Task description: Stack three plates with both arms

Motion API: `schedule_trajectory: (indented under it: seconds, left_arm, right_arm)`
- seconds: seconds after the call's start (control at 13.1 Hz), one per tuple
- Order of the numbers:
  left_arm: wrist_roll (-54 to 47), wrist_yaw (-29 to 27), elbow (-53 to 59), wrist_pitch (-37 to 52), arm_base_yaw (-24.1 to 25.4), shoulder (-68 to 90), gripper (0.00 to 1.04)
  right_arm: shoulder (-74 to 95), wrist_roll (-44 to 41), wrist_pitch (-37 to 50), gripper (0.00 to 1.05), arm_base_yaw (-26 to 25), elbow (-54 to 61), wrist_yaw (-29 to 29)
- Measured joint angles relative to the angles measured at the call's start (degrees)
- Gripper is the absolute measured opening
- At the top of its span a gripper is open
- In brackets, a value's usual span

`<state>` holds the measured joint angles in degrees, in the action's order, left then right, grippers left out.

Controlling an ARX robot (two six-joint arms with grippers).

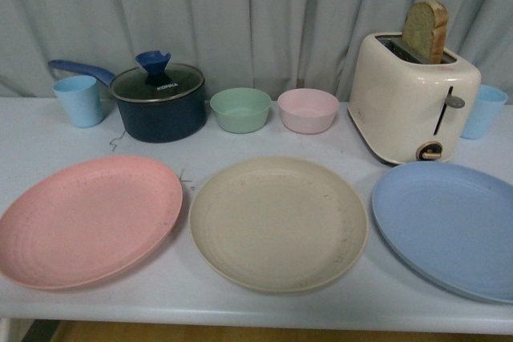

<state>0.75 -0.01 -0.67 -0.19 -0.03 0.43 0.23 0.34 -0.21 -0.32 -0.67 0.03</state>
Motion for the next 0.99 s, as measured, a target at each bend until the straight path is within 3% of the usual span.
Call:
schedule_trajectory:
  seconds: [0.69, 0.76, 0.84, 0.99]
  left_arm:
    - [0.0, 0.0, 0.0, 0.0, 0.0, 0.0, 0.98]
    - [1.29, -0.48, -0.83, -3.28, -0.07, 0.72, 0.98]
    - [8.52, -0.13, -6.69, -15.19, 0.13, 10.14, 0.98]
    - [14.75, 1.55, -13.84, -15.02, 0.63, 29.33, 0.98]
  right_arm:
    - [0.0, 0.02, 0.0, 0.98, 0.0, 0.0, 0.0]
    - [0.0, 0.02, 0.0, 0.98, 0.0, 0.0, 0.0]
    - [0.0, 0.02, 0.0, 0.98, 0.0, 0.0, 0.0]
    - [0.0, -0.02, -0.02, 0.98, 0.0, 0.0, -0.04]
